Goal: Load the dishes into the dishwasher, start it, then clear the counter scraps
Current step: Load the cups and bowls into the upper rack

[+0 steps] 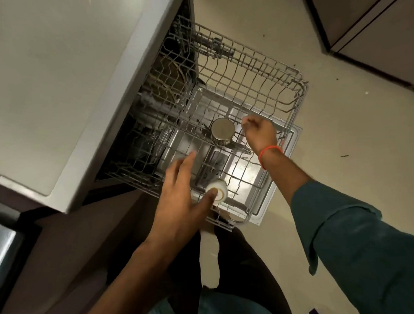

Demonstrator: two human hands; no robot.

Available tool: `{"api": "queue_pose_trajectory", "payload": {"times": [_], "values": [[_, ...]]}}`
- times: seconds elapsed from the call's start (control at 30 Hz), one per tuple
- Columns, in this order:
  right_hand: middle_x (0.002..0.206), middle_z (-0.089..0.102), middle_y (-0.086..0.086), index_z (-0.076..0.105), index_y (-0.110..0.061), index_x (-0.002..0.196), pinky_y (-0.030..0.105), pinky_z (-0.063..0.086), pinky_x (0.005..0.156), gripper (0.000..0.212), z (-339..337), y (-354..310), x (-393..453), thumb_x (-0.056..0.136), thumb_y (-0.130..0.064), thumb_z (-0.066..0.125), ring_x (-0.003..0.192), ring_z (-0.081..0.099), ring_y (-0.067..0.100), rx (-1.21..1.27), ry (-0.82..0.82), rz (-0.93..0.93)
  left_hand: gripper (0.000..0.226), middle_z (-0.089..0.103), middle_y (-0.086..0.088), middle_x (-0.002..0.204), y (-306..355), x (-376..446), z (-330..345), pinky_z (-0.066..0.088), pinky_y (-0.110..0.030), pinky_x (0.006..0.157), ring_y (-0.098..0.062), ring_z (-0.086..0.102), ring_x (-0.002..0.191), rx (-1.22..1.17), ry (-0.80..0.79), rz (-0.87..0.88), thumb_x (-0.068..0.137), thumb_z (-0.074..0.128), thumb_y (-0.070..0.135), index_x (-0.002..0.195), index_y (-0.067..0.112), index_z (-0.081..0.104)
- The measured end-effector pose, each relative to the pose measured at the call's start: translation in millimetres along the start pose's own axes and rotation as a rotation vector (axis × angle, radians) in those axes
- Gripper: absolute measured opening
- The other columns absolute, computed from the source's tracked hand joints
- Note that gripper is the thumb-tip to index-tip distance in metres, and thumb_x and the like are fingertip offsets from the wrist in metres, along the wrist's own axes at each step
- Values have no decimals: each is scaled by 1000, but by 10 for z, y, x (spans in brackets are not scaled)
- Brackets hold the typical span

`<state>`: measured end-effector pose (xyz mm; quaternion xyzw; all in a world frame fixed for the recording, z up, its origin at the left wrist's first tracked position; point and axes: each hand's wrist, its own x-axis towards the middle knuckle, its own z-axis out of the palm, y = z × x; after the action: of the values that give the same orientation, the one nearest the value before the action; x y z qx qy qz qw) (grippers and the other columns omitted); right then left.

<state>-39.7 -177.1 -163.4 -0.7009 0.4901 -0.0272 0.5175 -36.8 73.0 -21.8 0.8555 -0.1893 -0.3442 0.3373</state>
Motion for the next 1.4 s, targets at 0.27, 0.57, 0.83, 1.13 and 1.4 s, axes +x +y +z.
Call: {"api": "queue_pose_trajectory", "payload": {"times": [0.27, 0.57, 0.83, 1.13, 1.4], "values": [[111, 69, -13, 72, -24, 110, 21, 47, 92, 16, -78, -656, -994, 97, -24, 63, 105, 62, 1, 169, -84, -250, 72, 26, 13, 160, 220, -328, -305, 30, -30, 119, -3, 27, 149, -59, 213, 82, 97, 66, 37, 158, 41, 27], [114, 69, -15, 71, -25, 112, 9, 47, 90, 17, -27, -1488, -2076, 96, -22, 65, 108, 60, -7, 162, -396, -579, 65, 44, 12, 150, 121, -1182, -941, 35, -12, 111, 4, 40, 138, -120, 685, 40, 95, 71, 27, 153, 30, 42], [108, 68, -14, 70, -33, 111, 41, 52, 97, 20, 755, -2110, -2902, 92, -30, 70, 106, 62, 8, 38, -658, -825, 67, 46, 9, 149, -409, -1950, -1464, 43, -43, 115, -6, 42, 142, -285, 1020, -40, 92, 68, 32, 154, 27, 42], [113, 69, -18, 71, -34, 110, 35, 49, 101, 25, 1982, -2281, -3893, 88, -23, 76, 113, 62, 6, -111, -843, -976, 66, 46, 13, 151, -1592, -2784, -2019, 41, -50, 115, -10, 42, 144, -348, 1210, -184, 91, 67, 37, 152, 30, 42], [111, 68, -16, 71, -36, 104, 41, 51, 99, 27, 2922, -2424, -4633, 77, -41, 73, 111, 62, 11, -221, -973, -1055, 67, 47, 8, 149, -2518, -3374, -2478, 42, -44, 115, -6, 46, 138, -361, 1340, -374, 93, 70, 33, 153, 27, 42]]}}
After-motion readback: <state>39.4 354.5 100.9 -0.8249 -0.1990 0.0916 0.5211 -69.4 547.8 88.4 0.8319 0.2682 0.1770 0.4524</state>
